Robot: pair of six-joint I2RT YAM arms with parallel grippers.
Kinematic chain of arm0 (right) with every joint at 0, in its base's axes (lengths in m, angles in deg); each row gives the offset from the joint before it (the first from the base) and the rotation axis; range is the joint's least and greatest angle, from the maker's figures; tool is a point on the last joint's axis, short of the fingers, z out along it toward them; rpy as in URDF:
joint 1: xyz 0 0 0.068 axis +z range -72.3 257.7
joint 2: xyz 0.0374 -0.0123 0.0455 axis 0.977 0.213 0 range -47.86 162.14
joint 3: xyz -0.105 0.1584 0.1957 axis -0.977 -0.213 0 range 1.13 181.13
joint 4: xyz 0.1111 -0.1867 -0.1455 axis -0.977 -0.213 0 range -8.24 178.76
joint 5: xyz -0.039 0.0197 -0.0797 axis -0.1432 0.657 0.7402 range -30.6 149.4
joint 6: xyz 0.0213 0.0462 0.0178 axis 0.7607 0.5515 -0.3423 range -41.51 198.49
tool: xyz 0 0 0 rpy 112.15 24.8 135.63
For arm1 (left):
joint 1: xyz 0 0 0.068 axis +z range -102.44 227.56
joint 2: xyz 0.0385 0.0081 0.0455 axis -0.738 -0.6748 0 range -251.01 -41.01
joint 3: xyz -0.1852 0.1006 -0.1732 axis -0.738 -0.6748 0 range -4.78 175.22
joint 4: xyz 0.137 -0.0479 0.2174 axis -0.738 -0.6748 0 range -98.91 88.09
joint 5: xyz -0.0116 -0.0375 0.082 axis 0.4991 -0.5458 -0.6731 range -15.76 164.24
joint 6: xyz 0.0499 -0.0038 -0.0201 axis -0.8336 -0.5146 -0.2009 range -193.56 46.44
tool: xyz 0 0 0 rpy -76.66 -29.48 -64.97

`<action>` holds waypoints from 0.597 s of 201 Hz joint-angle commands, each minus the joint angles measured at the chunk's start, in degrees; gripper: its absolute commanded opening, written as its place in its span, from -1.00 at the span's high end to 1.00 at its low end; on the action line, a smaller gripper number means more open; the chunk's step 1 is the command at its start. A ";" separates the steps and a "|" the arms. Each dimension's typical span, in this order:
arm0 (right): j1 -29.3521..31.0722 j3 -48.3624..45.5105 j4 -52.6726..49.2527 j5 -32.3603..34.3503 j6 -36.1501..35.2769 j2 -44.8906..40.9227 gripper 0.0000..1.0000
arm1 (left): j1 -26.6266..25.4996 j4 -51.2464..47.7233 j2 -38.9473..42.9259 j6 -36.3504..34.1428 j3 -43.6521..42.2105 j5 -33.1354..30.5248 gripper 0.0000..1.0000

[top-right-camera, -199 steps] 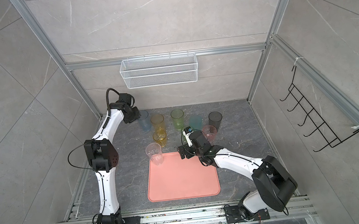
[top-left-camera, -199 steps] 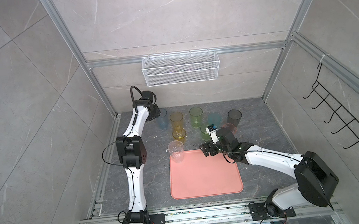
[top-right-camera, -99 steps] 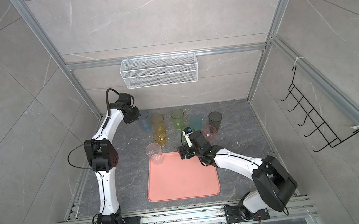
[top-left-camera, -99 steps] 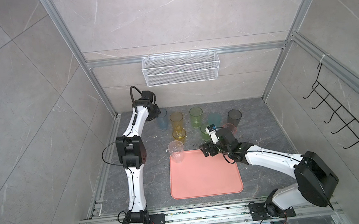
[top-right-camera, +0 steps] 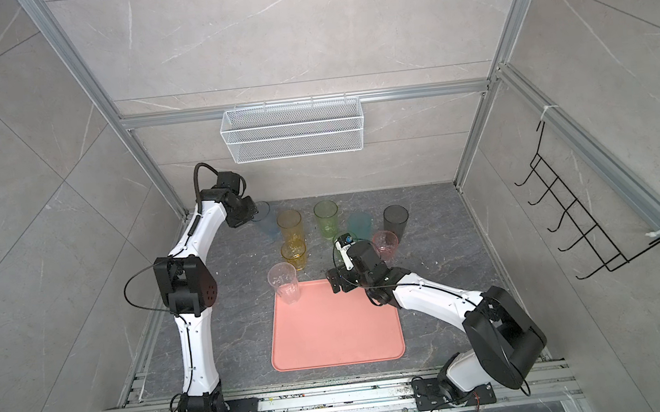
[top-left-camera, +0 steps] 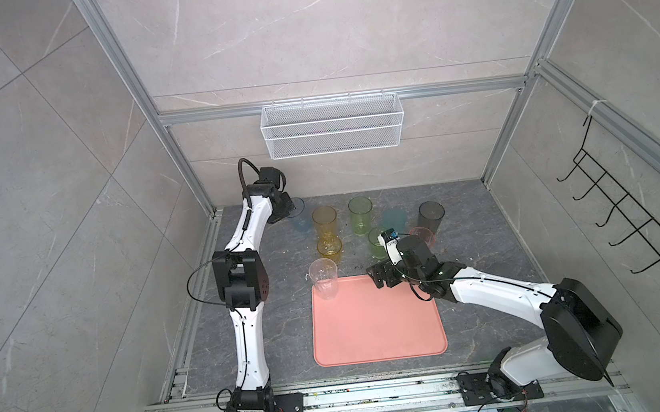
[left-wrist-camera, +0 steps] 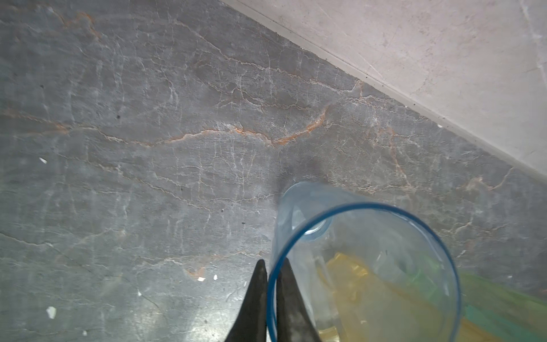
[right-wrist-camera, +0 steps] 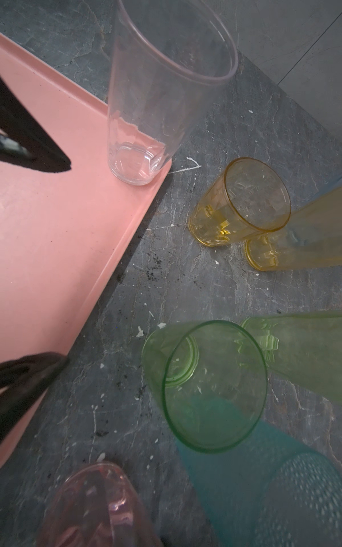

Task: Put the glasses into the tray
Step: 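Lower the left gripper, close it on the pale blue cup, lift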

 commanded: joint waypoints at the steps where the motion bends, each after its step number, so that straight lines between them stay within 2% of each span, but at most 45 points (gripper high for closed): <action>1: 0.47 1.26 -0.42 0.80 0.69 0.85 -0.92 | 0.45 0.21 -0.45 -0.34 1.01 0.32 0.88; 61: 0.56 1.45 -0.33 0.78 0.70 1.17 -0.92 | 0.60 0.22 4.08 -1.07 -1.92 -1.44 1.00; 120: 0.65 1.41 -0.17 0.78 0.75 1.35 -0.92 | 0.62 -2.32 11.20 -2.39 -6.30 -4.14 1.00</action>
